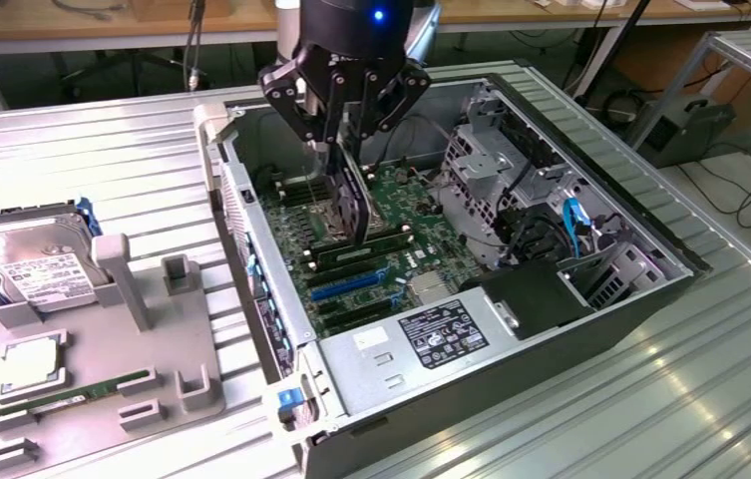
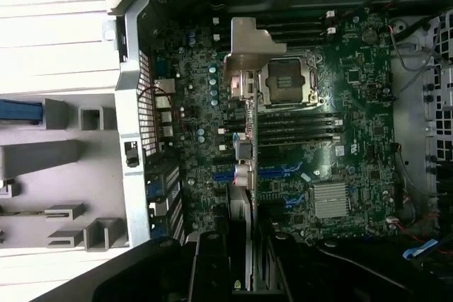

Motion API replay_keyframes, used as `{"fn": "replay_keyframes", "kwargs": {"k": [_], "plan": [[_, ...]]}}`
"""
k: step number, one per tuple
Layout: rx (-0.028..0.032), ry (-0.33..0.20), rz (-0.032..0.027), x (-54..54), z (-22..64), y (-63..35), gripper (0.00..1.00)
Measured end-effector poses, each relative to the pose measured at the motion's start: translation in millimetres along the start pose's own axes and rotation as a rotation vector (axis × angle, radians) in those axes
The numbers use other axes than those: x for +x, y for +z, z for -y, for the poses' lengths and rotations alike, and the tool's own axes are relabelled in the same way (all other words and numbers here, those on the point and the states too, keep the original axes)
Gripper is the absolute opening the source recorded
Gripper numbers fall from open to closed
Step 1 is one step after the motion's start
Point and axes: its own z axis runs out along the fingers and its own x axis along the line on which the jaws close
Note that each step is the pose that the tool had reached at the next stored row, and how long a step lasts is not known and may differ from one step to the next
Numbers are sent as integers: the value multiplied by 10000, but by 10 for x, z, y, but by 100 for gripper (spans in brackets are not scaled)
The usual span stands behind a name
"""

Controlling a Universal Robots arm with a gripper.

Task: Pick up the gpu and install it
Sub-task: 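Pick up the gpu and move the gpu toward the slot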

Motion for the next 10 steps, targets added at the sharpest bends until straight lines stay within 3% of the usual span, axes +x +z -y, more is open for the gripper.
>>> {"fn": "replay_keyframes", "kwargs": {"k": [10], "plan": [[7, 0, 0, -101, -50, 71, 26]]}}
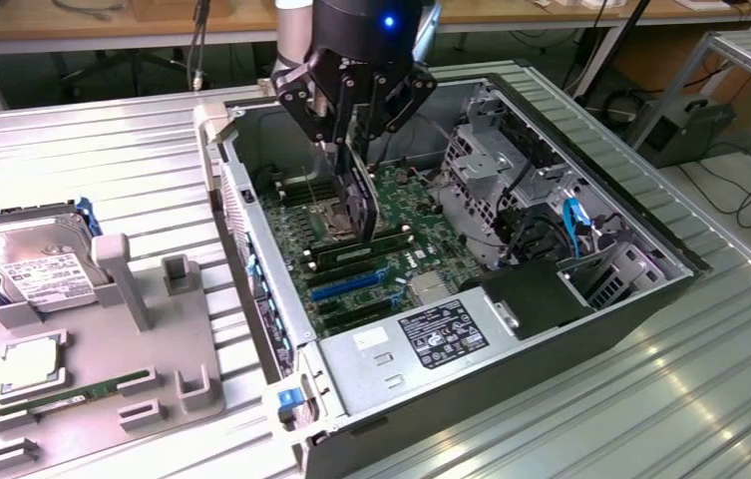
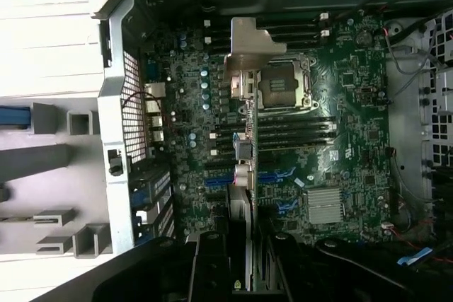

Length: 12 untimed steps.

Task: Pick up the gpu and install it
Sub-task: 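Pick up the gpu and move the gpu toward the slot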

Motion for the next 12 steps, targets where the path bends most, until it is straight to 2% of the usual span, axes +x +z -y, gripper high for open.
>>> {"fn": "replay_keyframes", "kwargs": {"k": [12], "plan": [[7, 0, 0, -113, -8, 69, 26]]}}
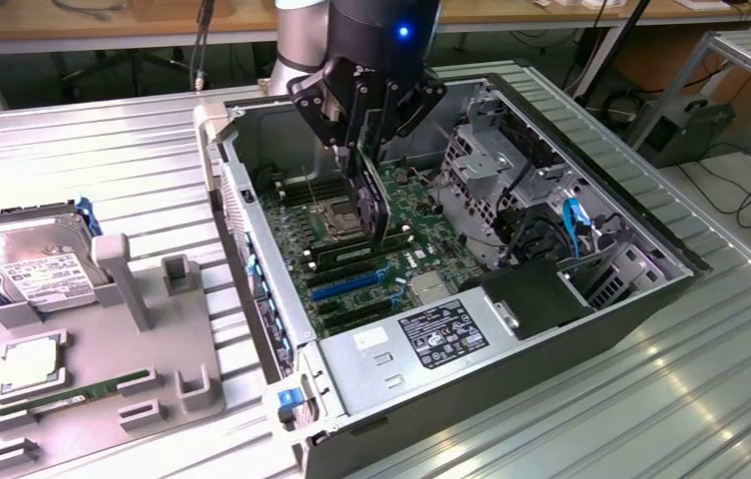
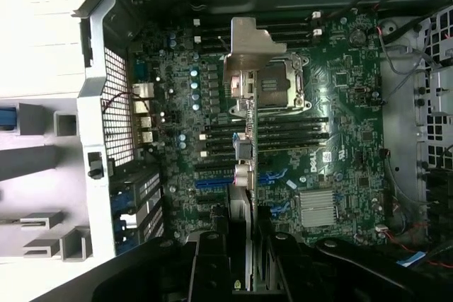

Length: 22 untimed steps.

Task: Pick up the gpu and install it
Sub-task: 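Pick up the gpu and move the gpu toward the slot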

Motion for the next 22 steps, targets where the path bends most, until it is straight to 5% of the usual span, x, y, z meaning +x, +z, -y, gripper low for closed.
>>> {"fn": "replay_keyframes", "kwargs": {"k": [22], "plan": [[2, 0, 0, -134, -7, 89, 26]]}}
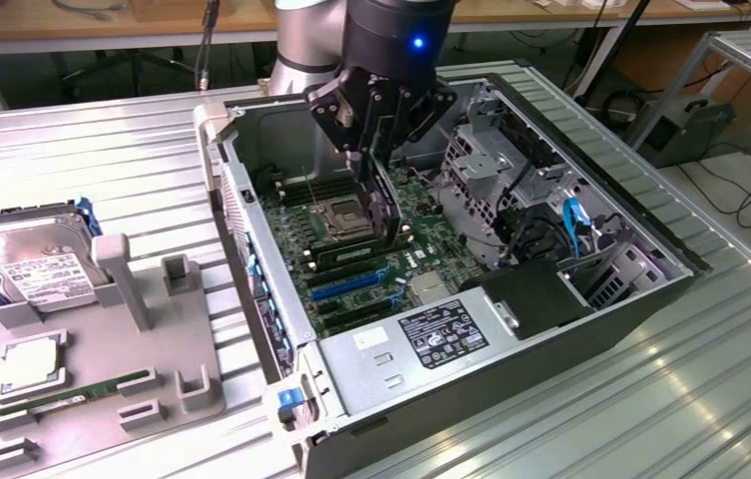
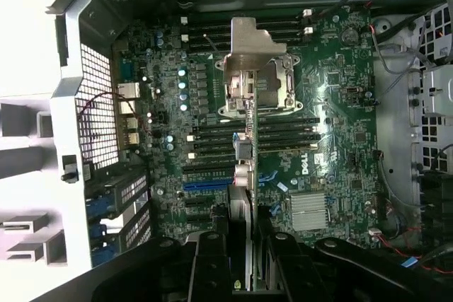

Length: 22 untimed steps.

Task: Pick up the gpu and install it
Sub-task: 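Pick up the gpu and move the gpu toward the slot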

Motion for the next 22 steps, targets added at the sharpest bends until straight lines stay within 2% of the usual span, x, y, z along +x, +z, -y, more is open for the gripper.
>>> {"fn": "replay_keyframes", "kwargs": {"k": [22], "plan": [[0, 0, 0, -112, -6, 76, 26]]}}
